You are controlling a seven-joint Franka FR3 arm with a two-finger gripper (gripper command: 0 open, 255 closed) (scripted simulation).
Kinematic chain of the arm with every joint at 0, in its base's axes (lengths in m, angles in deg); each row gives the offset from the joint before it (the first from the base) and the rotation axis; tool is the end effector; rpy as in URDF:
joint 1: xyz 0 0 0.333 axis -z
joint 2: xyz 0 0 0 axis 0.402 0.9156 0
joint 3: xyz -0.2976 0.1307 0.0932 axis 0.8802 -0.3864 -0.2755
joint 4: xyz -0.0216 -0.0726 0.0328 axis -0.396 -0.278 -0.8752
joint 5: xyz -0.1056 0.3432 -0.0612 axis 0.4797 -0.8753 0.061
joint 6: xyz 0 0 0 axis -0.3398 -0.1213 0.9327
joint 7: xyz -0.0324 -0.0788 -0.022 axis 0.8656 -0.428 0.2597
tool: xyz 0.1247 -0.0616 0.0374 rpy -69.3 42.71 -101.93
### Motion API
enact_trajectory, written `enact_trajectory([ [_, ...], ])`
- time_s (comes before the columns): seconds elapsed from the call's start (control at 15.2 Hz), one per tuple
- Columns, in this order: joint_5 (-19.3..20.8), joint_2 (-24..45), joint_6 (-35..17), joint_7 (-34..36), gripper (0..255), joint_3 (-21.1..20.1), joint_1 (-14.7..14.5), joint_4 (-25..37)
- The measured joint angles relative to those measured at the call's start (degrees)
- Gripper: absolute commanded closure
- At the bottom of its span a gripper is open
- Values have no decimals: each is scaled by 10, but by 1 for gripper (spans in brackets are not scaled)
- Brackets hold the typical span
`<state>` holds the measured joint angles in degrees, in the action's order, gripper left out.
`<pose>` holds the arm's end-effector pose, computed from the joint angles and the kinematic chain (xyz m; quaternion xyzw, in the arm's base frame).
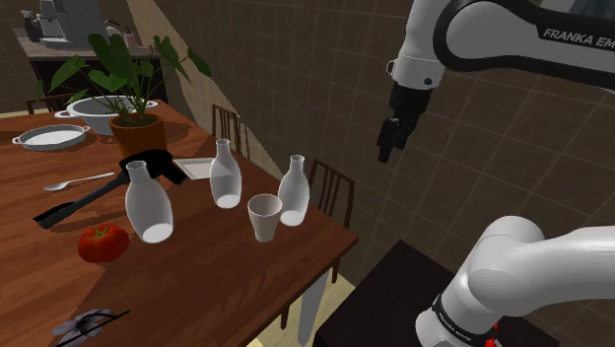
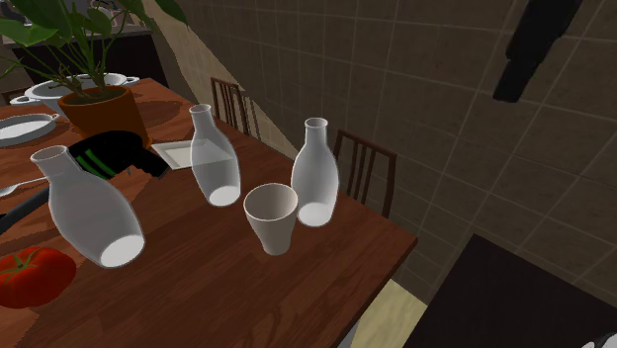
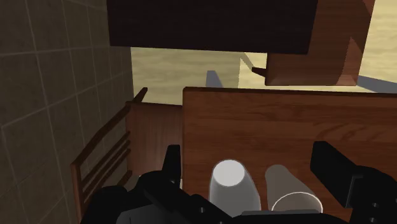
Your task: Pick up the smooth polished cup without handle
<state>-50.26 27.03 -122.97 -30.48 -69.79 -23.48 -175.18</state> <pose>0.2461 0.0268 0.5855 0.9993 0.0315 0.0031 0.0213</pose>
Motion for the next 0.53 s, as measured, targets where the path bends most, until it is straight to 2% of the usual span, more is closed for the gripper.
enact_trajectory([
  [0.2,-5,18,-14,11,0,-12,-2,1],
  [0.53,-17,103,-73,51,0,-53,-6,19],
])
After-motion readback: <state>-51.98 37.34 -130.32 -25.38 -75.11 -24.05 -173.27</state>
